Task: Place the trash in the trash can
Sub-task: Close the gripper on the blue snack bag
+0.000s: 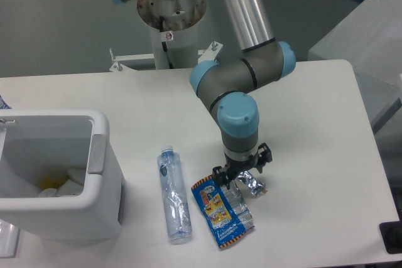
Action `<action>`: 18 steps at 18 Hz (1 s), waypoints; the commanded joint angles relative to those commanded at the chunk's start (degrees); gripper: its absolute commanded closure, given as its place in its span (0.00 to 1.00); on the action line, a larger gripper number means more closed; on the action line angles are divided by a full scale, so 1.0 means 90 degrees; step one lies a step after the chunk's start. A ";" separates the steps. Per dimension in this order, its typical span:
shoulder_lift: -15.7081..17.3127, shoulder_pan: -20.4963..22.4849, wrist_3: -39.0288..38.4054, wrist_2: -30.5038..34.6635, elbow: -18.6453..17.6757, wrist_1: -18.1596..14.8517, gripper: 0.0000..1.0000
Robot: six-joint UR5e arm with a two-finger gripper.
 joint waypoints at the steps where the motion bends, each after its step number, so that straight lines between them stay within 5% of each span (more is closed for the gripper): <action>1: 0.0010 -0.0010 -0.0010 0.0010 -0.0020 0.0000 0.08; 4: 0.0010 -0.0020 -0.0020 0.0010 -0.0010 0.0000 0.30; 7: 0.0010 -0.0020 -0.0039 0.0010 -0.0049 0.0000 0.65; 12: 0.0049 -0.0020 -0.0039 -0.0010 -0.0059 0.0010 0.94; 18: 0.0166 0.0039 -0.0010 -0.0282 0.0175 0.0010 1.00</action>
